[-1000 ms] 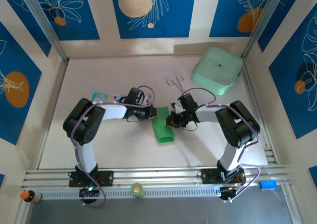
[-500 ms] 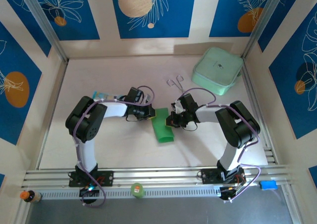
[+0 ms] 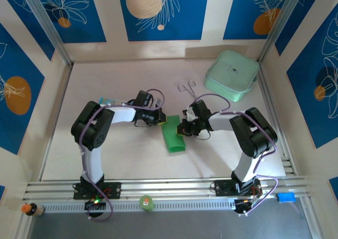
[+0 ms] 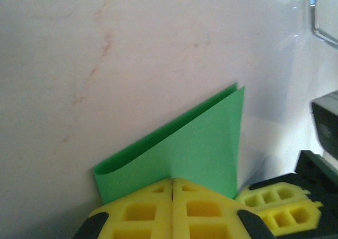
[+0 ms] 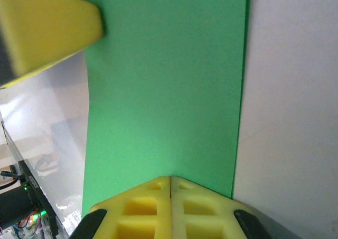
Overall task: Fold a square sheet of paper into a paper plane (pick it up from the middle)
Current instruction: First fold the square sheet of paper in half at the center of the table.
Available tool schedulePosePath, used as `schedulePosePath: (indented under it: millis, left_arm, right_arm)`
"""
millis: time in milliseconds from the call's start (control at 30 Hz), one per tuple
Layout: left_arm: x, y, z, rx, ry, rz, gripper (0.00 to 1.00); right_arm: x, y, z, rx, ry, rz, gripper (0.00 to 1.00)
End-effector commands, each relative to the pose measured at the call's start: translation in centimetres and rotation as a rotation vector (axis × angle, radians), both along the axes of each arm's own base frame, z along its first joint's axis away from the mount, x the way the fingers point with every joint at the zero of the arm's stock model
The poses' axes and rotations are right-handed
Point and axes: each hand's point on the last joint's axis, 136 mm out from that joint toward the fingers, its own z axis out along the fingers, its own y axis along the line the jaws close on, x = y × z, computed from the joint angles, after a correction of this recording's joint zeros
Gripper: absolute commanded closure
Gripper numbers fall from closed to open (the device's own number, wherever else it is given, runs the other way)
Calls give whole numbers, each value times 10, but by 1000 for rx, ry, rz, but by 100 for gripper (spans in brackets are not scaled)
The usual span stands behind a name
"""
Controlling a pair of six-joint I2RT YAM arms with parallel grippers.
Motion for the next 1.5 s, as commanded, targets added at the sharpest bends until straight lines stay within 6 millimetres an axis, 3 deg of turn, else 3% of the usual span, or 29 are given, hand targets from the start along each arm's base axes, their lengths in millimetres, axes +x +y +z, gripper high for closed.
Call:
schedulePosePath:
  millis: [0,167,567,867,967,1067,1233,1467]
  left_arm:
    - [10,8,-13,39,-1,29,95]
    - [19,22,-22,97,1,73,97]
    - [46,34,-14,118,0,164,97]
    - [52,46,-14,187,12,214,97]
    - [53,45,-2,174,12,222,97]
    - [53,39,24,125,-24,220,95]
    - [37,28,55,47,-50,173,93]
    - [-16,-8,63,-61,9,41,95]
  right_arm:
    - [-26,-26,-33,-129,123,-33,100]
    - [-27,-26,-33,-128,124,-33,100]
    - [-28,-26,-34,-126,127,-30,100]
    - [-29,-25,-34,-125,129,-31,100]
    - [-29,-25,-35,-129,133,-36,100]
    - [-30,-23,-36,-131,137,-41,100]
    - [-30,-22,-38,-139,143,-47,100]
    - [-29,-25,-36,-147,138,-52,100]
